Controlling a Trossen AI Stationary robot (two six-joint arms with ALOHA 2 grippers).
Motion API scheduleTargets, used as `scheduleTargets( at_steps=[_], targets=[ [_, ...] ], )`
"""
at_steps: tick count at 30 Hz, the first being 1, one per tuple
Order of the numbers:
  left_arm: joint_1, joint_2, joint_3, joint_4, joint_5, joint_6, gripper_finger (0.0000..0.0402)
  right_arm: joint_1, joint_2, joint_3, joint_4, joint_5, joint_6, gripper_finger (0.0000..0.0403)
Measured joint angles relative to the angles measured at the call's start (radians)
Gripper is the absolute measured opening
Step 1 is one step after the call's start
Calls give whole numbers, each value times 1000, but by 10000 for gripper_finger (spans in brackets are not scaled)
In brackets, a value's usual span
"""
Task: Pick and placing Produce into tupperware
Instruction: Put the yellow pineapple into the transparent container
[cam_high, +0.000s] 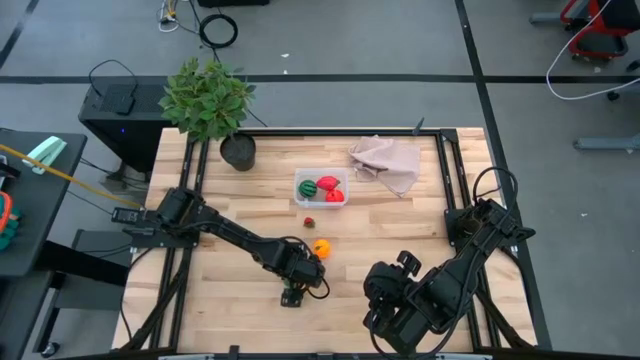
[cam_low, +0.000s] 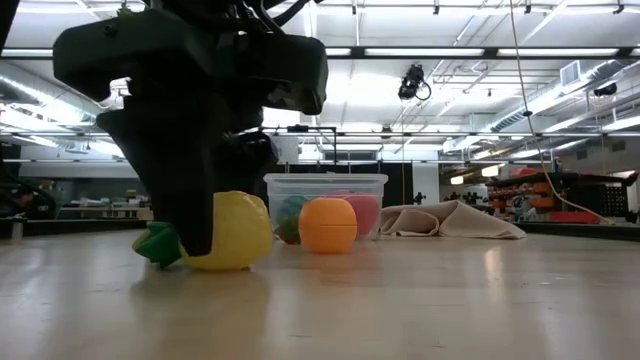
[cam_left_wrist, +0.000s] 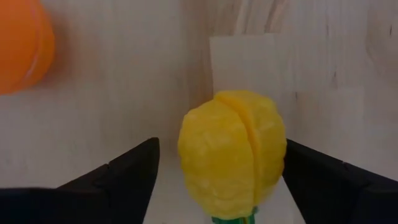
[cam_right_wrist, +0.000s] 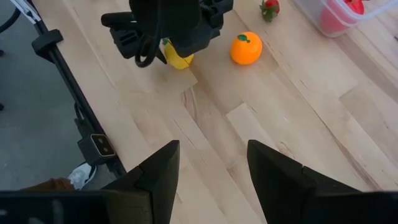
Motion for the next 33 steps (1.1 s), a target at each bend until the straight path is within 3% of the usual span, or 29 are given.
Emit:
scheduleTargets(
  at_steps=[11,18,33],
  targets=[
    [-1,-1,0,0,0,-1,232,0,0,0,0,0,0,195],
    [0,-2,32,-44,18,-2,233,0,0,0,0,0,0,195],
    [125,-3,488,-460,2,162,238,1,0,0,0,0,3,195]
  ],
)
